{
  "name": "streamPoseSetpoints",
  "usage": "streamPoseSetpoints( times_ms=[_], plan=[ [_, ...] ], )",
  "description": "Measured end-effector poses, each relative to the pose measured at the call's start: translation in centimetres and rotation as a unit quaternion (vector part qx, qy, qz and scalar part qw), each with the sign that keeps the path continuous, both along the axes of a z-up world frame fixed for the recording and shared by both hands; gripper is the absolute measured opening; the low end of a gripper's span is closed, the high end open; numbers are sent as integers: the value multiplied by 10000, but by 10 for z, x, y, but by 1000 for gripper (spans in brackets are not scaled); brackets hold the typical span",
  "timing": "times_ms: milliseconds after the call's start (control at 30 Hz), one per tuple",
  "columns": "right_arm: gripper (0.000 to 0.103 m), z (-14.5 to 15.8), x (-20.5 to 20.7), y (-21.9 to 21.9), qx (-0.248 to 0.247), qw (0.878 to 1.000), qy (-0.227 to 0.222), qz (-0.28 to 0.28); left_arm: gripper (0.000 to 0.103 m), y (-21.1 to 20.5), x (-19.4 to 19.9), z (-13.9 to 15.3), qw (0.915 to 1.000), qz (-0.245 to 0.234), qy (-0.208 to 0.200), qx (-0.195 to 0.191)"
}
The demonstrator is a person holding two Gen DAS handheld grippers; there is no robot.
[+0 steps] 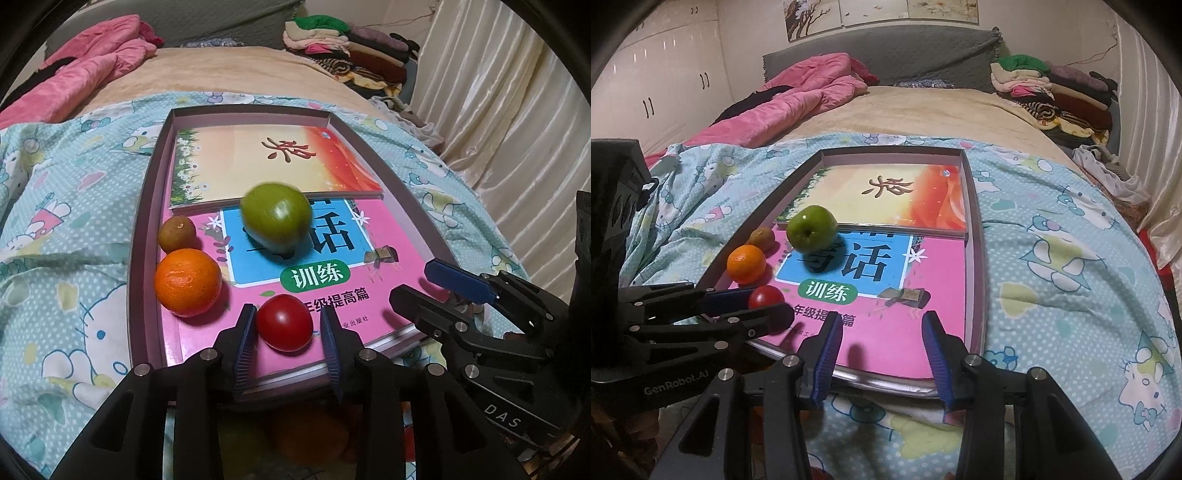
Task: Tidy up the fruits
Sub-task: 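Open the right tool to drop the apple on the book while the left tool releases the tomato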
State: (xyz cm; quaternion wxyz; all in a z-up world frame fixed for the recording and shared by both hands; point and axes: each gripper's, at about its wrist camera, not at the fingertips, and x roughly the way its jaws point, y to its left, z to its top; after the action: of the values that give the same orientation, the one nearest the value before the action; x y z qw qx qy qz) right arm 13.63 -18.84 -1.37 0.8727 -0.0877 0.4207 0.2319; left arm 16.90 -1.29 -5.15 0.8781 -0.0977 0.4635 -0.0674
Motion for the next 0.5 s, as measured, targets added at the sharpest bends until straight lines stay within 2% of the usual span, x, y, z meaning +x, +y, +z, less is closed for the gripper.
streamPoseSetpoints(
  times_ms=[333, 500],
  plan=[
    [48, -1, 0, 0, -23, 10000, 13, -28, 48, -1, -1, 3, 10000, -4, 43, 22],
    [49, 0, 0, -2, -7, 10000, -8, -62, 50, 0, -3, 5, 10000, -14, 29, -5]
  ],
)
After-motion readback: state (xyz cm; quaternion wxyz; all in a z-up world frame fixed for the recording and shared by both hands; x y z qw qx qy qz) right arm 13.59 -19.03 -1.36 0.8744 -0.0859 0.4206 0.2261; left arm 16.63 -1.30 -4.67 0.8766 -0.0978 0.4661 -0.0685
